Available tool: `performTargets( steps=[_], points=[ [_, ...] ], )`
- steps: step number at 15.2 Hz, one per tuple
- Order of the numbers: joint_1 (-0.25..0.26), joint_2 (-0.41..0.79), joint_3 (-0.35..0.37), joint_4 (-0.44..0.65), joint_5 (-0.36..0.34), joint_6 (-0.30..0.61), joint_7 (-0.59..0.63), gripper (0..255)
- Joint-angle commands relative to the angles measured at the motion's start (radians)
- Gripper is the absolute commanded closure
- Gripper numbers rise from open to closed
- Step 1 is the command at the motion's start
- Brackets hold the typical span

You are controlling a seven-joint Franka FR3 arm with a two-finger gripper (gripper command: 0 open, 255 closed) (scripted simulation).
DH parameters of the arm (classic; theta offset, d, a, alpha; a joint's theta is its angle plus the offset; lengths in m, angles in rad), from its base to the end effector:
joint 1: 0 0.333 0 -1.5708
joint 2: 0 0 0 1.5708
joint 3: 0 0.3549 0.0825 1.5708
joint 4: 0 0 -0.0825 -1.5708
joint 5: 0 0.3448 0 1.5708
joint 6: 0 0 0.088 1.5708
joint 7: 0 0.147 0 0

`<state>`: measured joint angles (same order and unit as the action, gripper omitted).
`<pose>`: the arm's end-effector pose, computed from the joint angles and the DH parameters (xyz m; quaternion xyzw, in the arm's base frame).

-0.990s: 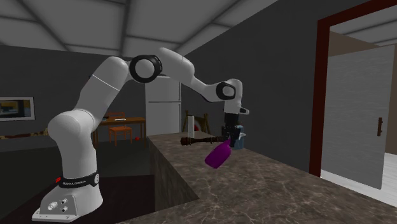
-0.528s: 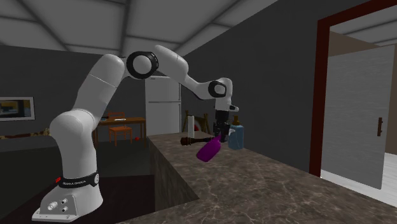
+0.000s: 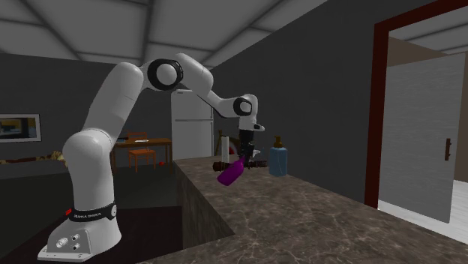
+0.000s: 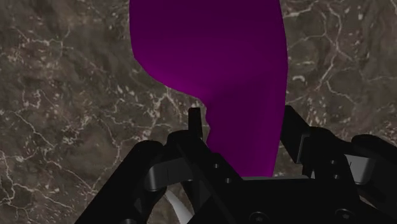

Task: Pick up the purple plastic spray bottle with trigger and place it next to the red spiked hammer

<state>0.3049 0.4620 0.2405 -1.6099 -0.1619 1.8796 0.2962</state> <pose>0.5597 0.2960 0.3660 0.9849 0.1476 -0.0723 0.0549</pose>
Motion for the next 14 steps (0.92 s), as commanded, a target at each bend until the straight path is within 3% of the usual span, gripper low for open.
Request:
performTargets(
  steps=[1, 14],
  points=[
    [0.030, -0.006, 0.015, -0.003, 0.003, -0.006, 0.044, 255],
    [0.228, 0.047, 0.092, 0.067, 0.004, -0.039, 0.305, 255]
  ],
)
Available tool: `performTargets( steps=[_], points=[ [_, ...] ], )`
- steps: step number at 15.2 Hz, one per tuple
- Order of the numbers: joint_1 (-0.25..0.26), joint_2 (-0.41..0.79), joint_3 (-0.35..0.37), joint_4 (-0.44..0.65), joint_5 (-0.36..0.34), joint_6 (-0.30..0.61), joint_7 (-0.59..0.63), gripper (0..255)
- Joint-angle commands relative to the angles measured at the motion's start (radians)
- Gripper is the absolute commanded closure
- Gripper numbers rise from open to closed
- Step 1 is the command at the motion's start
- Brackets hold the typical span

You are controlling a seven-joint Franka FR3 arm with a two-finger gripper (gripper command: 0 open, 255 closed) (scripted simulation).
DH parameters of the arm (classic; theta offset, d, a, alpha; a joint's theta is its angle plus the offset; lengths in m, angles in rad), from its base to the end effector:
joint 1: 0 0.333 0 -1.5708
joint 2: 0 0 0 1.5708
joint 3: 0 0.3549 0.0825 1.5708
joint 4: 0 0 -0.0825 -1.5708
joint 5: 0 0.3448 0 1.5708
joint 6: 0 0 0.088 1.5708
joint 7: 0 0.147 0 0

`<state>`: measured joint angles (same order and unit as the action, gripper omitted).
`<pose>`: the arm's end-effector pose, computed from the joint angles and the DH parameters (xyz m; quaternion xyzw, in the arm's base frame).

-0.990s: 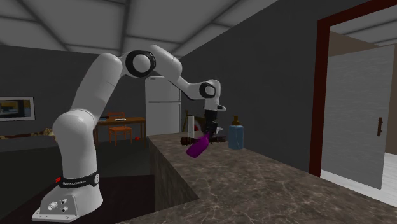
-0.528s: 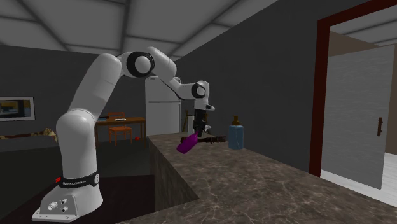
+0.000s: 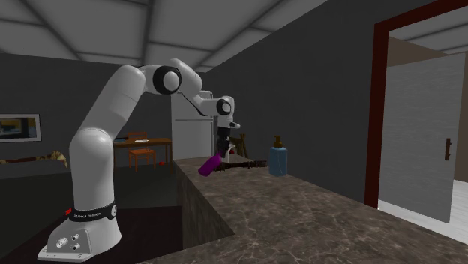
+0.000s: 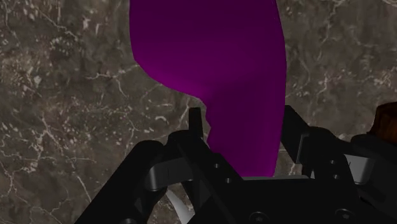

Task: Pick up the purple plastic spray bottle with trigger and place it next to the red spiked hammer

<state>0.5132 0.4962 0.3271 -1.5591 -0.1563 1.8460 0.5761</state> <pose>0.4621 0.4442 0.3686 0.9849 0.1477 -0.0721 0.0549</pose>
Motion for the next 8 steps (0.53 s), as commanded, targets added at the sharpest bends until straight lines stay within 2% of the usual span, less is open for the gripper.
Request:
performTargets(
  steps=[1, 6, 8],
  points=[
    [0.037, 0.023, 0.011, 0.031, -0.003, -0.011, 0.045, 255],
    [0.121, 0.084, 0.030, 0.123, -0.013, -0.045, 0.136, 255],
    [0.121, 0.092, 0.028, 0.108, -0.016, -0.022, 0.137, 255]
  ],
)
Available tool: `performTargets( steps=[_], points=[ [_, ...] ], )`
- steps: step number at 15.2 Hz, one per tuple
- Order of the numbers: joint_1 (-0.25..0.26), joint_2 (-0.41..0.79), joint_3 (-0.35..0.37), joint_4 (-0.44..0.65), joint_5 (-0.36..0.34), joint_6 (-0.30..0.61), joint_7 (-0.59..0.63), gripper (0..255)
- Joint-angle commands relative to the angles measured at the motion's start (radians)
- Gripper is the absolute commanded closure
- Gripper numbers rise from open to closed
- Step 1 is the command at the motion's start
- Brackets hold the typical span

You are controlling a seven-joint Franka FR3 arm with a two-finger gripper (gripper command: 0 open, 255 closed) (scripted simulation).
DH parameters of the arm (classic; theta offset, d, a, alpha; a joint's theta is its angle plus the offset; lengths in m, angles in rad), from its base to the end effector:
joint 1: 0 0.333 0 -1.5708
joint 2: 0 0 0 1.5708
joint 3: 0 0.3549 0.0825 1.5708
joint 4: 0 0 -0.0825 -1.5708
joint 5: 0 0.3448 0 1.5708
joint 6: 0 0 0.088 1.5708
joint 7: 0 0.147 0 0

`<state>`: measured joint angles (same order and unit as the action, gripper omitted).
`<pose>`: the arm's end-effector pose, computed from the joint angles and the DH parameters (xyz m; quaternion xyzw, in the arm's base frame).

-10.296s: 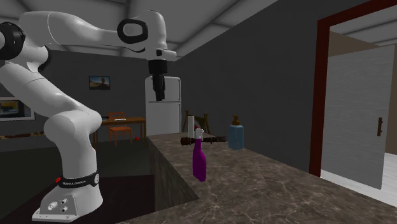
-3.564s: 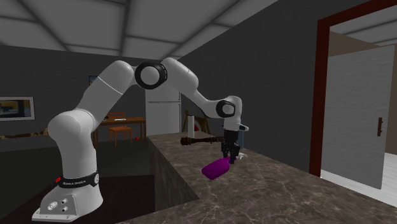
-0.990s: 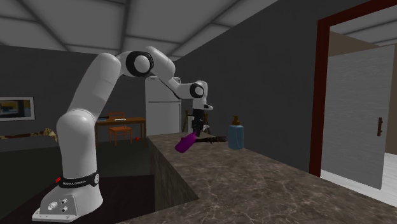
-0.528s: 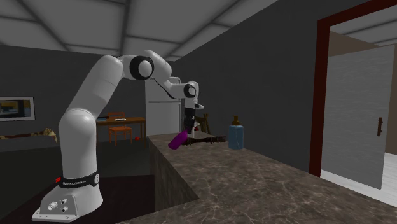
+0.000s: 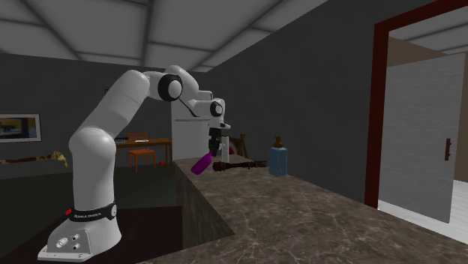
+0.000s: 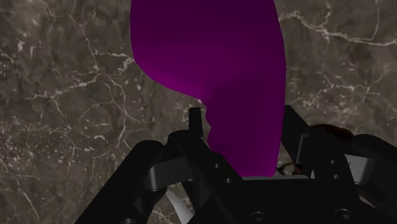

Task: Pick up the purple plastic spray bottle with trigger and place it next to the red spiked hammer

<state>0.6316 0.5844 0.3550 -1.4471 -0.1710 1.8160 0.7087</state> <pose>0.4175 0.5181 0.3582 0.9849 0.1475 -0.0723 0.0549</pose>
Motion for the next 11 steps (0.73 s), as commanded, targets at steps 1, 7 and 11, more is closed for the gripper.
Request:
performTargets(
  steps=[1, 7, 11],
  points=[
    [0.003, 0.009, -0.001, -0.010, -0.003, 0.018, 0.006, 255],
    [0.005, 0.041, -0.008, -0.042, -0.014, 0.081, 0.011, 255],
    [0.007, 0.065, -0.013, -0.058, -0.022, 0.121, 0.015, 255]
  ],
)
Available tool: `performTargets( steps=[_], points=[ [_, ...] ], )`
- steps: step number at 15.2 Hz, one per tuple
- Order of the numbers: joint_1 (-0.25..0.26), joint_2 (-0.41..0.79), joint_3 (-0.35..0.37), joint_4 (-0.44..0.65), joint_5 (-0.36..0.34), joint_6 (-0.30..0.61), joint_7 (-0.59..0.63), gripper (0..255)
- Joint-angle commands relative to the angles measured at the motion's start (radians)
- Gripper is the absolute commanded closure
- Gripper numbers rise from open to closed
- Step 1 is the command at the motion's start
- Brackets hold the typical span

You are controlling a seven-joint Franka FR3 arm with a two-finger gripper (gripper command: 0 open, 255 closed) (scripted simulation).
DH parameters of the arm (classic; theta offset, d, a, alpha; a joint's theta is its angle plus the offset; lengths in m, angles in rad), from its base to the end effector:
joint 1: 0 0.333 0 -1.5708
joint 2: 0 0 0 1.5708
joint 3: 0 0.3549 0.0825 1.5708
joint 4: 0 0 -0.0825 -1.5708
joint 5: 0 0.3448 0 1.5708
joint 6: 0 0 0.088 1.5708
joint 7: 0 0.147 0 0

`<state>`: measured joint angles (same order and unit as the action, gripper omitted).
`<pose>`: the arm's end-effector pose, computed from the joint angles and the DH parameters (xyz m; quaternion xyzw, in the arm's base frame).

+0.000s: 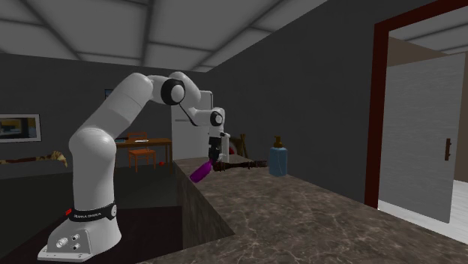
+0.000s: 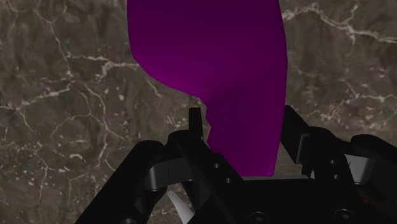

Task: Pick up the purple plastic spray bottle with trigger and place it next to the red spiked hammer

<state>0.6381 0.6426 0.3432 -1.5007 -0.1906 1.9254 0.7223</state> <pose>0.4192 0.5222 0.3048 0.9850 0.1469 -0.0721 0.0550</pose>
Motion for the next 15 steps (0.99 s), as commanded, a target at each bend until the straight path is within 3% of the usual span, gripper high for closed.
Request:
performTargets(
  steps=[1, 15],
  points=[
    [0.001, 0.013, -0.003, -0.008, -0.004, 0.021, 0.002, 255],
    [0.011, 0.092, -0.020, -0.028, -0.028, 0.118, 0.013, 255]
  ],
)
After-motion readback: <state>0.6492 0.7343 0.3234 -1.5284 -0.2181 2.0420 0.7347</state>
